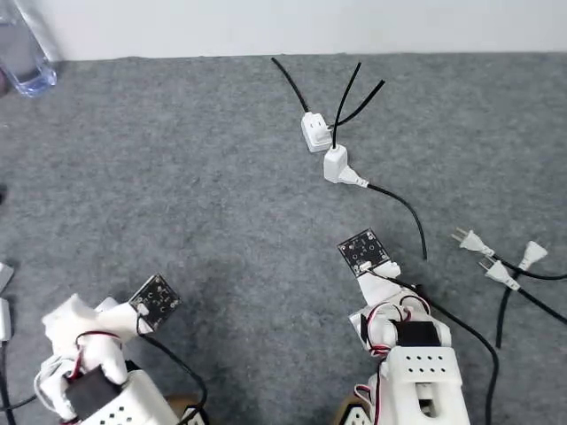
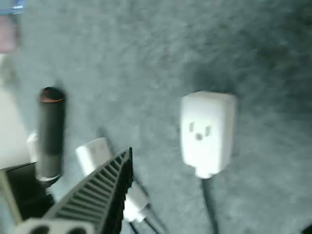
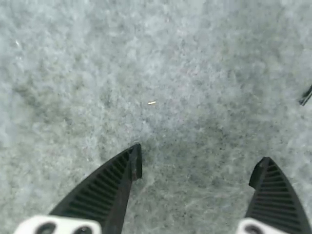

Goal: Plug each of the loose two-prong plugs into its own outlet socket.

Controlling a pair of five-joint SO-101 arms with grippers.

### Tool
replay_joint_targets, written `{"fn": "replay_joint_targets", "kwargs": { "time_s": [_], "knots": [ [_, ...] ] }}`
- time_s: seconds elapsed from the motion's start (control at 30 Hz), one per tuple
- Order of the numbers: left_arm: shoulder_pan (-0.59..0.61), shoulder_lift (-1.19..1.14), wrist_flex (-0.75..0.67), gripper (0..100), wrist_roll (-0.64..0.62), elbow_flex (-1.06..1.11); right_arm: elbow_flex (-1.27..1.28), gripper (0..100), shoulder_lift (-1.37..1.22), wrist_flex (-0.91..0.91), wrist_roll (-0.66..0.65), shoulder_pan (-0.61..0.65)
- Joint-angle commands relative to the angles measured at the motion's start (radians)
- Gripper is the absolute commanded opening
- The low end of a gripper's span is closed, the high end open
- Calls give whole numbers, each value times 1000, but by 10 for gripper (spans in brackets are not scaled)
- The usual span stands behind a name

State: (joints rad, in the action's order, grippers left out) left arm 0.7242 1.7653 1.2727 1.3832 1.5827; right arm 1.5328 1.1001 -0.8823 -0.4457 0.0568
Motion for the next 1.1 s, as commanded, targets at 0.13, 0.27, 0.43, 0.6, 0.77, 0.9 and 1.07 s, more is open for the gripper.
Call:
{"fn": "replay_joint_targets", "kwargs": {
  "time_s": [0.13,0.27,0.43,0.6,0.77,0.9,1.07],
  "knots": [
    [-9,-3,-158,562,-49,91,-2,339,10,36,6,-4],
    [-9,-3,-192,562,-49,97,-2,339,10,36,6,-4],
    [3,-8,-279,562,-46,102,-2,339,10,36,6,-4],
    [2,-9,-249,562,-46,102,-2,339,10,36,6,-4],
    [2,-9,-259,562,-46,102,-2,339,10,35,6,-4],
    [2,-32,-258,562,-48,102,-2,339,10,33,6,-4],
    [3,-135,-258,502,-48,107,-2,339,10,31,8,-4]
  ]
}}
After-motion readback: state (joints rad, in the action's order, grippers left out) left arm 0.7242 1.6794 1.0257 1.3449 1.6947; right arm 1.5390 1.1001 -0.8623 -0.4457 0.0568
